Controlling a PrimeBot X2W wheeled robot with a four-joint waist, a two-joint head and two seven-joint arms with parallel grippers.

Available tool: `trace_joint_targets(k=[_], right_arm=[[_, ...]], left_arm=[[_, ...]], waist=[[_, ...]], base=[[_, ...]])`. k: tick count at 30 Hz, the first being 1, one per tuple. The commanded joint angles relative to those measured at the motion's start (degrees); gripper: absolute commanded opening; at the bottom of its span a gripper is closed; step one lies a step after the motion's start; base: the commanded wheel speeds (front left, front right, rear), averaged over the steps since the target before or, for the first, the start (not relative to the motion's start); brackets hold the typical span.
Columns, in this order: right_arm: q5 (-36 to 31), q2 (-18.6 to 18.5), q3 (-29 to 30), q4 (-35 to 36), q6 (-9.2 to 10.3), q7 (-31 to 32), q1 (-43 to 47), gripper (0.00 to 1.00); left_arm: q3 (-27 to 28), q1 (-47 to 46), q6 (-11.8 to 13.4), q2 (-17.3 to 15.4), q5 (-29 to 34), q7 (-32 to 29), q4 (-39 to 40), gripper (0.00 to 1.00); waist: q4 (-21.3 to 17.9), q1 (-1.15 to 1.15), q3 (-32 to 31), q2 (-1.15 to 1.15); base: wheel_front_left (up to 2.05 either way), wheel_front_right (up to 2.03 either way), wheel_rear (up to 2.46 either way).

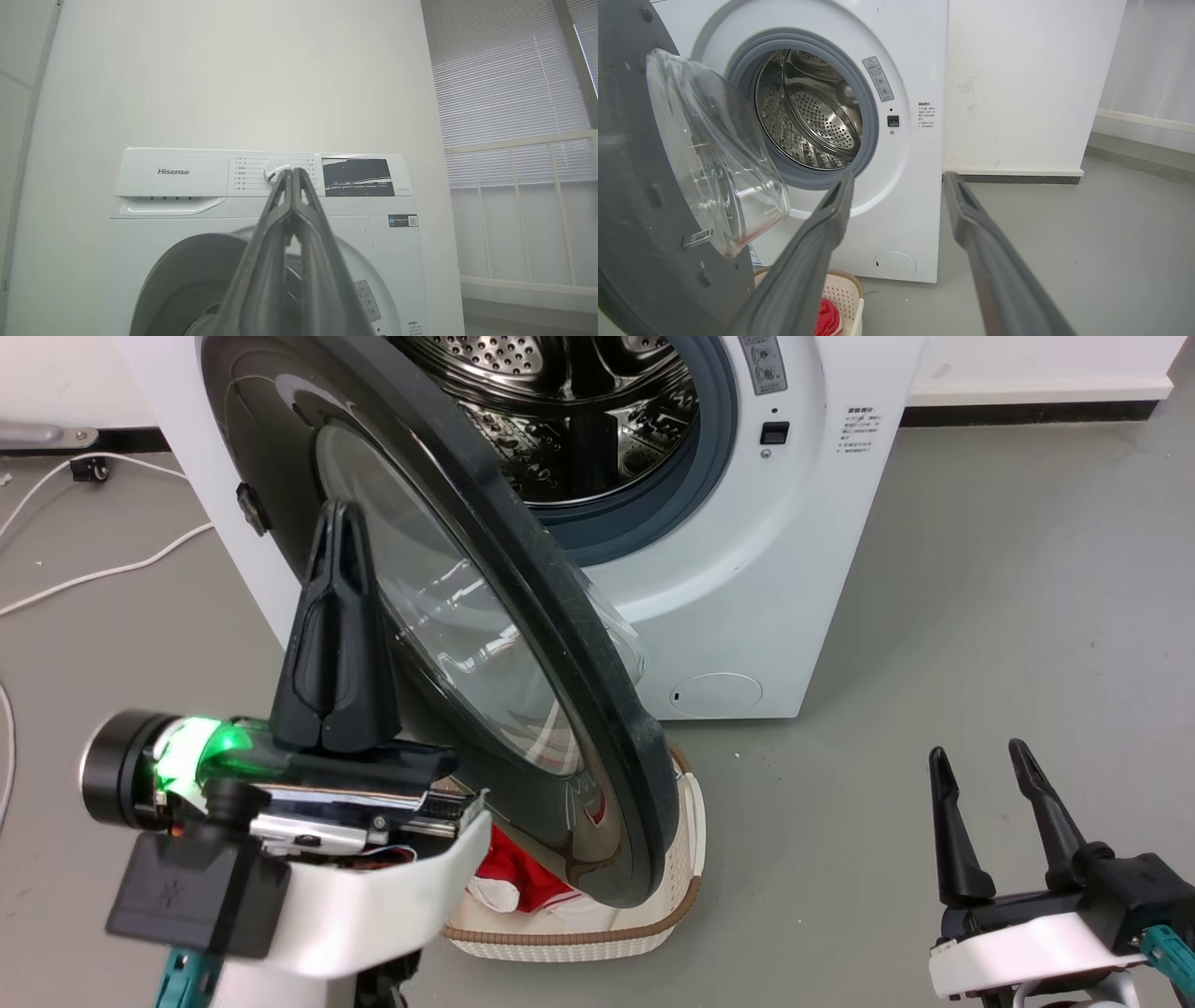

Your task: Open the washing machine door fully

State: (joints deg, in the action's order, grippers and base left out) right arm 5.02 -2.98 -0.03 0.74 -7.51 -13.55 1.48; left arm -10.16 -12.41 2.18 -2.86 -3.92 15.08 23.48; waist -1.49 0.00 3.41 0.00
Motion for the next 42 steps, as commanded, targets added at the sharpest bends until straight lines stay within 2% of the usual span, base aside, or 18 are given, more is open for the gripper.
trace_joint_targets(k=[1, 5, 12, 20, 26, 34, 42], right_arm=[[0.2, 0.2, 0.0, 0.1, 0.04, 0.1, -0.2, 1.00], [0.6, 0.2, -0.2, 0.0, 0.04, 0.2, -0.2, 1.00], [0.8, 0.2, -0.5, -0.2, 0.04, 0.1, 0.0, 1.00], [1.2, 0.2, -0.4, -0.1, 0.04, 0.2, -0.3, 1.00], [1.3, 0.2, -0.5, -0.4, 0.04, 0.3, -1.0, 1.00], [1.5, 0.2, -0.8, -0.7, 0.04, 0.2, -1.7, 1.00], [2.2, 0.2, -1.3, -1.4, 0.04, -0.1, -2.1, 1.00]], left_arm=[[-0.8, -1.3, -0.2, 0.0, 0.5, 0.1, 1.7, 0.00], [-3.8, -3.2, -0.1, -0.1, 0.8, 0.1, 5.1, 0.00], [-12.1, -3.0, -2.3, 0.0, 0.9, -1.0, 5.0, 0.00], [-21.9, -0.7, -6.0, -0.3, -0.8, -7.9, 0.1, 0.00], [-25.6, 2.3, -7.0, -1.1, -2.8, -13.6, -5.7, 0.00], [-27.4, 5.0, -6.4, -1.2, -3.9, -14.7, -12.5, 0.00], [-27.0, 0.8, -4.6, -0.5, -4.5, -10.9, -19.4, 0.00]], waist=[[-0.1, 0.00, 0.0, 0.00], [-0.2, 0.00, 0.0, 0.00], [-0.3, 0.00, -0.1, 0.00], [0.0, 0.00, 0.6, 0.00], [0.1, 0.00, 1.5, 0.00], [0.3, 0.00, 2.3, 0.00], [0.3, 0.00, 2.7, 0.00]], base=[[0.00, 0.00, 0.00], [0.00, 0.00, 0.00], [0.00, 0.00, 0.00], [0.00, 0.00, 0.00], [0.00, 0.00, 0.00], [0.00, 0.00, 0.00], [0.00, 0.00, 0.00]])
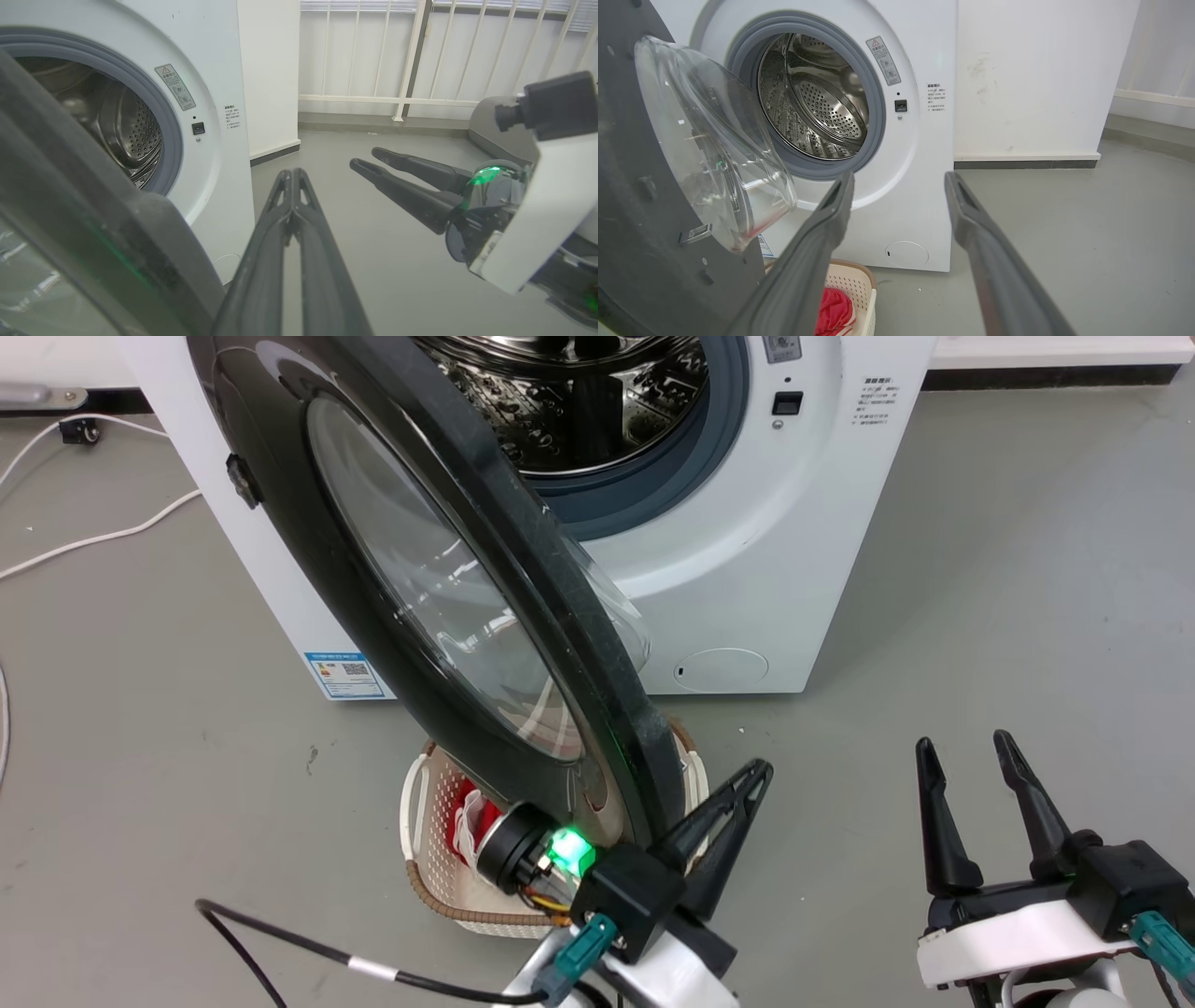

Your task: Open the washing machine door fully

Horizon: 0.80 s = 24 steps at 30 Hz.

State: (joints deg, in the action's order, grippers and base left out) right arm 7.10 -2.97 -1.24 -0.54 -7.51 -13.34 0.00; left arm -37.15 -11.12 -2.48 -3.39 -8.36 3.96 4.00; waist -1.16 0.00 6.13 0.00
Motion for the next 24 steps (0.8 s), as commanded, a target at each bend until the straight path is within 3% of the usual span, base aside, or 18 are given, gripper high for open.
trace_joint_targets(k=[1, 12, 24], right_arm=[[0.3, 0.2, -0.2, -0.2, 0.04, -0.3, -0.7, 1.00], [1.2, 0.2, -0.7, -1.6, 0.04, -0.6, -1.0, 1.00], [2.2, 0.2, -0.6, -2.2, 0.04, -0.5, -0.9, 1.00]], left_arm=[[-0.2, -1.2, 0.5, 0.1, -0.4, 0.6, -0.8, 0.00], [-1.0, -7.3, 4.7, 0.5, -4.3, 3.9, -9.2, 0.00], [-0.2, -8.4, 9.3, 0.2, -6.3, 4.4, -12.8, 0.00]], waist=[[-0.1, 0.00, 0.1, 0.00], [-1.3, 0.00, 0.5, 0.00], [-0.8, 0.00, 0.2, 0.00]], base=[[0.00, 0.00, 0.00], [0.00, 0.00, 0.00], [0.00, 0.00, 0.00]])
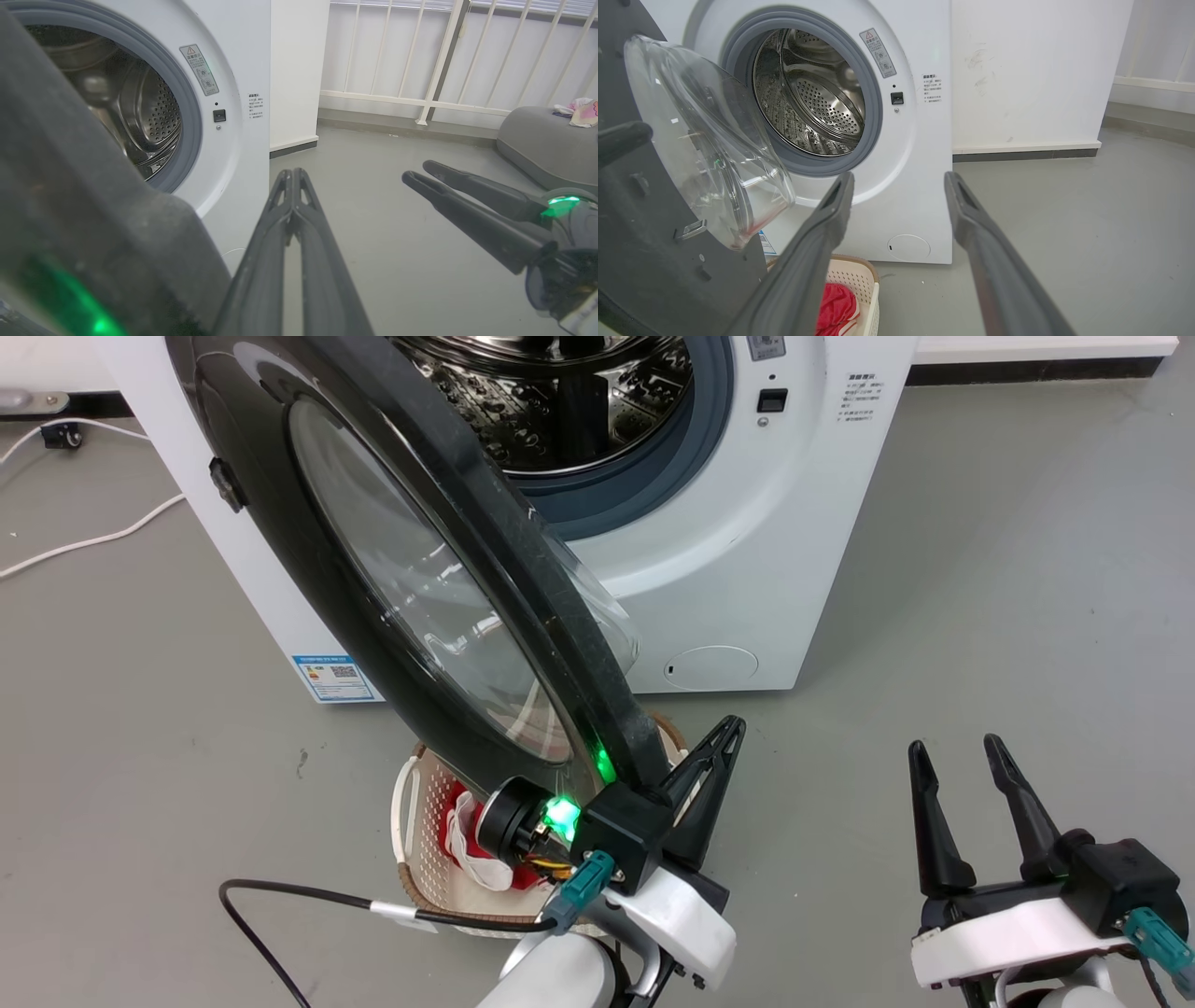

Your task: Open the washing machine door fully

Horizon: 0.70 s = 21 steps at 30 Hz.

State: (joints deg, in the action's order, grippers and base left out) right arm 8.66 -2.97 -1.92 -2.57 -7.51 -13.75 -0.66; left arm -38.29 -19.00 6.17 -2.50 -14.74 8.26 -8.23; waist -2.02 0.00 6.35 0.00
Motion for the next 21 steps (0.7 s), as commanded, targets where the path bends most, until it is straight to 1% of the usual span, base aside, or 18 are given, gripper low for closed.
trace_joint_targets(k=[1, 6, 21], right_arm=[[0.6, 0.2, 0.1, -0.2, 0.04, 0.0, -0.3, 1.00], [0.8, 0.2, 0.2, -0.4, 0.04, 0.2, -0.4, 1.00], [0.0, 0.2, 0.8, 0.4, 0.04, 1.6, 1.1, 1.00]], left_arm=[[0.9, -0.4, 0.8, -0.8, 0.2, 0.1, -0.4, 0.00], [1.2, 1.8, 2.2, -1.9, 0.2, 0.2, 1.3, 0.00], [3.7, 11.0, 7.6, -7.8, 0.3, -0.8, 11.4, 0.00]], waist=[[0.1, 0.00, 0.0, 0.00], [0.6, 0.00, -0.3, 0.00], [4.9, 0.00, -1.3, 0.00]], base=[[0.00, 0.00, 0.00], [0.00, 0.00, 0.00], [0.00, 0.00, 0.00]])
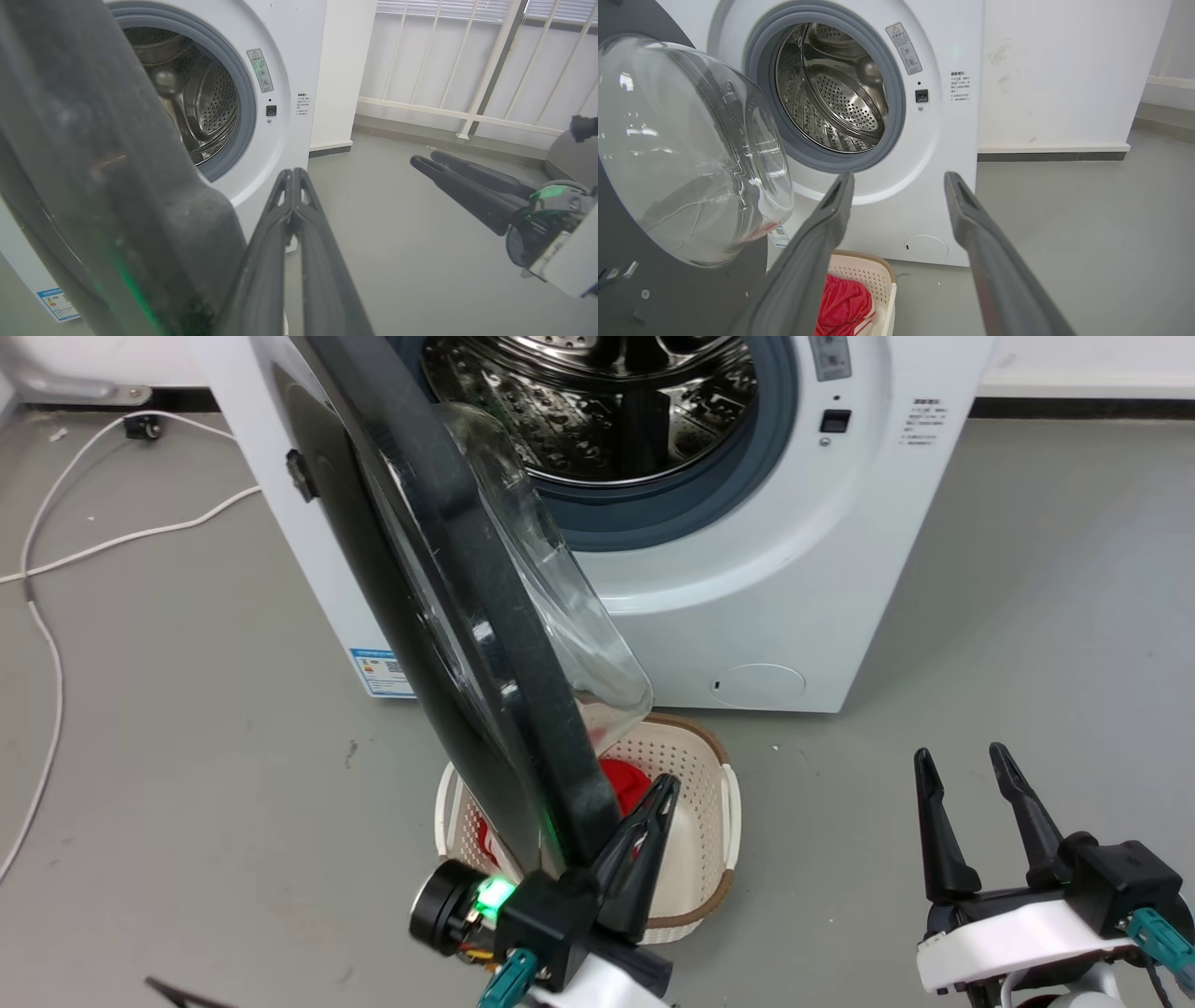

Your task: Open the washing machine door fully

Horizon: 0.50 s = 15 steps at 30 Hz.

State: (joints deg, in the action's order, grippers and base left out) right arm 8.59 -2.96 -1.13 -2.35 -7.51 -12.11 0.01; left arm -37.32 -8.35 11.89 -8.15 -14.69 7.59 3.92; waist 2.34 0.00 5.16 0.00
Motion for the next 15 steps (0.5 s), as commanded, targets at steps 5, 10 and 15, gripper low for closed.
trace_joint_targets(k=[5, 10, 15], right_arm=[[-0.2, 0.2, 0.4, 0.7, 0.04, 0.5, 1.1, 1.00], [-0.5, 0.2, 0.7, 1.3, 0.04, 0.9, 1.4, 1.00], [-0.5, 0.2, 1.0, 1.6, 0.04, 1.4, 2.2, 1.00]], left_arm=[[2.5, 3.9, 3.4, -3.3, 0.6, 0.1, 3.4, 0.00], [3.1, 7.0, 5.2, -4.5, 0.5, -0.8, 6.2, 0.00], [3.7, 9.3, 6.7, -5.2, 0.0, -1.3, 8.3, 0.00]], waist=[[2.9, 0.00, -0.8, 0.00], [6.0, 0.00, -1.4, 0.00], [9.6, 0.00, -1.9, 0.00]], base=[[0.00, 0.00, 0.00], [0.00, 0.00, 0.00], [0.00, 0.00, 0.00]])
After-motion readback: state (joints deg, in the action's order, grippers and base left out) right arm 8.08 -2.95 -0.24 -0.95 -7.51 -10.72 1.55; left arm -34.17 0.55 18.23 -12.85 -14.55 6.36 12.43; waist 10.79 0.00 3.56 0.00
